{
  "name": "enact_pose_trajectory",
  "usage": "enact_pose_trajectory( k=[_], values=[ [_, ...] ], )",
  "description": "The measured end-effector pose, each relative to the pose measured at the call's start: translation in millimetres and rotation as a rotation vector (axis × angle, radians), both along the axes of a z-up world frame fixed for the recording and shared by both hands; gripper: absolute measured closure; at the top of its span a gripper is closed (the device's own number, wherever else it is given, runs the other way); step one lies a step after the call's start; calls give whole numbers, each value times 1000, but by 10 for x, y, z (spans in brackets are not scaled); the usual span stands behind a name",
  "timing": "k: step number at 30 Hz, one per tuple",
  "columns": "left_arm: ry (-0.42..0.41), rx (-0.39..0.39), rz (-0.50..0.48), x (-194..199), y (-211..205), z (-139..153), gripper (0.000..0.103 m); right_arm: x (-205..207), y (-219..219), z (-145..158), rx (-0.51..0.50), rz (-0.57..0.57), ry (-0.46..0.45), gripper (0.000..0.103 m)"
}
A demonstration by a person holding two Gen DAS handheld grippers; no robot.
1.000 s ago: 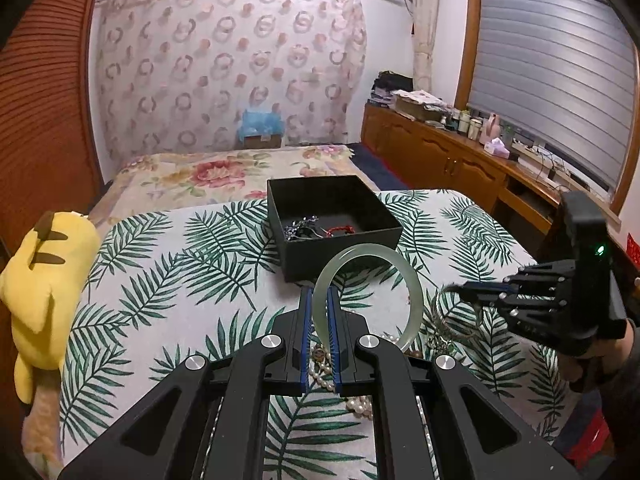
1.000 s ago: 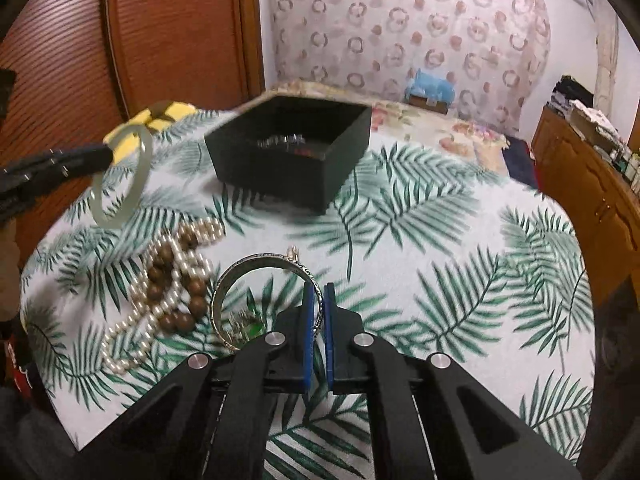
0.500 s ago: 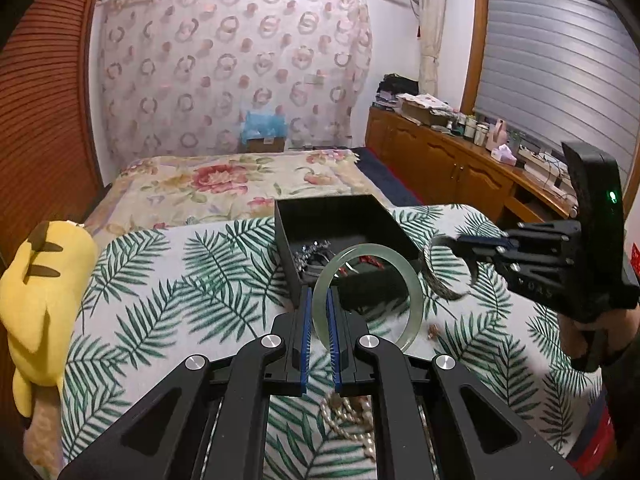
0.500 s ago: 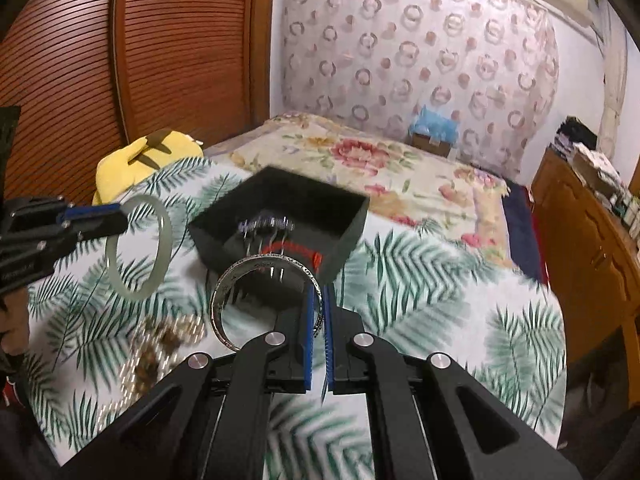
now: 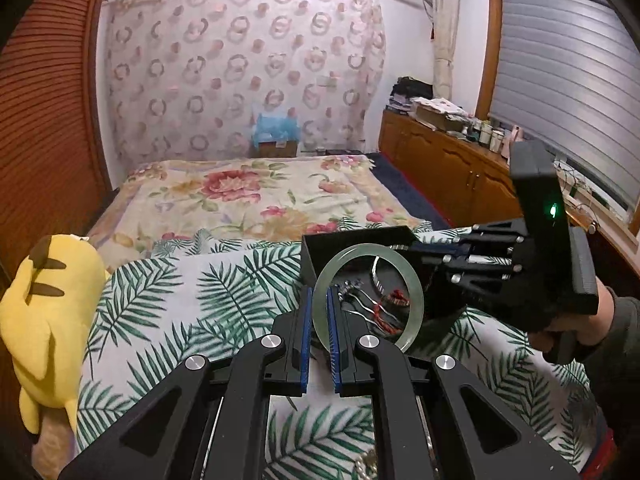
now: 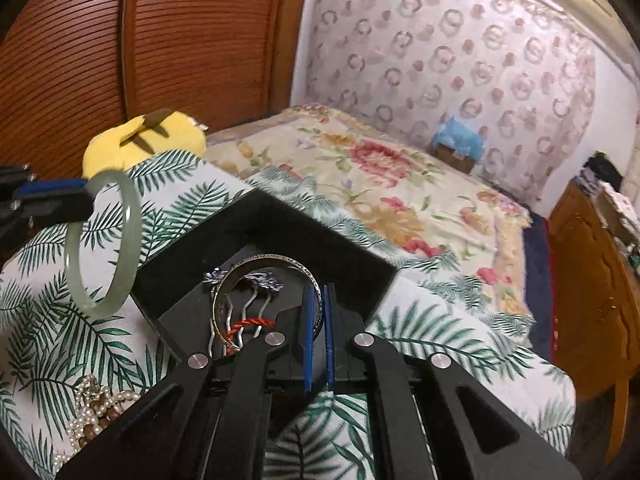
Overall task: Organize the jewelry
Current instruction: 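Lower the jade bangle into the box with the left tool while the right tool drops the silver bangle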
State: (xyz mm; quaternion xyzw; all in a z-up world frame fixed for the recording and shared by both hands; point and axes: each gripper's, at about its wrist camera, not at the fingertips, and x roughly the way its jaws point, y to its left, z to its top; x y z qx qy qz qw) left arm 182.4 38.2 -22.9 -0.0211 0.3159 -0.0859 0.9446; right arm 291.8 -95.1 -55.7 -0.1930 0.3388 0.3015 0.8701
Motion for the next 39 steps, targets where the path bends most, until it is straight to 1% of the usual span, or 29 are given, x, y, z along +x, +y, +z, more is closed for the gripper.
enact_pose_trajectory(
  k=[7,11,17,22,28,32,39],
  values=[
    [12,11,1,156,21,-18,96,44,118,-85,-27,29,4,95],
    [18,15,-3,227,2,-57,96,60,96,-38,-4,32,-14,95],
    [28,11,-13,336,-84,-72,96,35,-120,99,51,5,-27,95],
    [56,9,-51,488,-222,-145,96,4,-341,158,70,-43,-42,95],
    [113,57,-103,607,-438,-302,96,-19,-580,147,75,-89,-46,95],
    [137,77,-97,628,-463,-380,96,-55,-625,124,72,-92,-46,95],
    [157,81,-90,602,-477,-396,96,-115,-651,114,76,-97,-46,95]
  ],
)
